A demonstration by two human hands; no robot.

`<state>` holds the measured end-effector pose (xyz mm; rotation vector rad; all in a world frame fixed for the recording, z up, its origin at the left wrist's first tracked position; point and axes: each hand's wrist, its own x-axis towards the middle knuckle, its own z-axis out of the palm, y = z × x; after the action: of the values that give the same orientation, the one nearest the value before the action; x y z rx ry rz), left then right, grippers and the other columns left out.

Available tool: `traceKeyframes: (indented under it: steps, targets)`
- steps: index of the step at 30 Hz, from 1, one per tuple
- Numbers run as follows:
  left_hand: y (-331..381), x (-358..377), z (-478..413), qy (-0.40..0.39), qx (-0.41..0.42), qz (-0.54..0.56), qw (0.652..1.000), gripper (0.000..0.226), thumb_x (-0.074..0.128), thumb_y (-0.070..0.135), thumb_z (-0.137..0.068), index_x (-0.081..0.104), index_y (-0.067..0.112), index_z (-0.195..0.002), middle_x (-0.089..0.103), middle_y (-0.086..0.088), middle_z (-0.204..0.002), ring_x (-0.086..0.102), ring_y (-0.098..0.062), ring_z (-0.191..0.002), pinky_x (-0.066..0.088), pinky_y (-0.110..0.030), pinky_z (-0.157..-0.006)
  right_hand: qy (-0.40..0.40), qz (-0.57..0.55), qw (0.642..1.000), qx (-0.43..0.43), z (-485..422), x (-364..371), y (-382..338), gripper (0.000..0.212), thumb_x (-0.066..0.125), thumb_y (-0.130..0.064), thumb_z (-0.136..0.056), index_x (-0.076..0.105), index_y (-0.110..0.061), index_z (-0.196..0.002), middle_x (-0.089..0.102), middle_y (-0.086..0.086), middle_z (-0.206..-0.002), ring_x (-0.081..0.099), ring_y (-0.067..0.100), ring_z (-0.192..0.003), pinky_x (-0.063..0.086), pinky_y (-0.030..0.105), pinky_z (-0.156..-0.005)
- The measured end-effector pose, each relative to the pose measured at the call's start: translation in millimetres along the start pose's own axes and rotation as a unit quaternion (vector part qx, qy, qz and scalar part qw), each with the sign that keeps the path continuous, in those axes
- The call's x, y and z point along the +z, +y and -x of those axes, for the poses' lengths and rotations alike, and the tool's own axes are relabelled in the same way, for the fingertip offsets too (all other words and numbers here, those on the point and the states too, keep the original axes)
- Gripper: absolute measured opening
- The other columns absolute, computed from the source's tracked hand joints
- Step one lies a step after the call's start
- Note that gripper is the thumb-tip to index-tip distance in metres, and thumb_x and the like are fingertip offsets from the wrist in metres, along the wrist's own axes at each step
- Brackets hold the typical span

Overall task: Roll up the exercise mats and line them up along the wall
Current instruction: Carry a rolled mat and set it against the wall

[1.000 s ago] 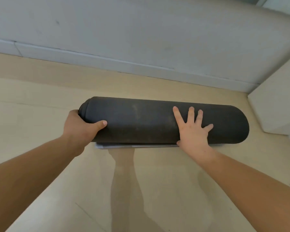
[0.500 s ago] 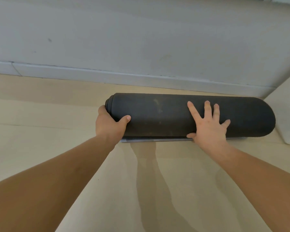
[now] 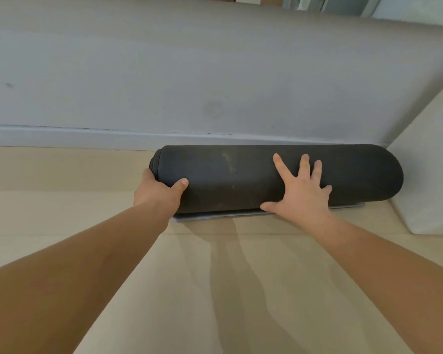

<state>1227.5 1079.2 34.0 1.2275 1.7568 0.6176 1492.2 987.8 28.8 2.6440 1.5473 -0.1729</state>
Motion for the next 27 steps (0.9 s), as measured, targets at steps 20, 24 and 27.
traceKeyframes:
  steps: [20,24,27]
  targets:
    - [33.9,71.8,-13.0,-0.040,0.011,0.044,0.998,0.044,0.063,0.038,-0.104,0.047,0.020,-0.141,0.057,0.002,-0.118,0.055,-0.028,-0.103,0.044,-0.038,-0.083,0.065,-0.090,0.993,0.045,-38.2,20.6,61.9,0.106,0.058,-0.095,-0.071,0.018,-0.055,-0.160,0.007,0.014,-0.172,-0.003,0.039,-0.160,0.021,0.076,-0.118]
    - [28.0,71.8,-17.1,-0.022,0.024,0.051,0.998,0.036,0.067,0.035,-0.102,0.055,0.019,-0.131,0.061,0.005,-0.109,0.059,-0.027,-0.101,0.047,-0.037,-0.084,0.094,-0.034,0.995,-0.012,-39.4,11.4,46.1,0.110,0.044,-0.103,-0.068,0.012,-0.055,-0.161,-0.001,0.010,-0.174,-0.005,0.039,-0.161,0.012,0.073,-0.121]
    - [26.9,72.6,-16.1,-0.018,0.024,0.077,0.997,0.031,0.067,0.034,-0.101,0.058,0.023,-0.128,0.061,0.011,-0.102,0.061,-0.027,-0.102,0.048,-0.037,-0.083,0.064,-0.009,0.997,-0.048,-41.1,15.4,37.3,0.104,0.037,-0.101,-0.073,-0.005,-0.061,-0.160,-0.009,0.005,-0.176,-0.008,0.044,-0.160,0.014,0.076,-0.120]
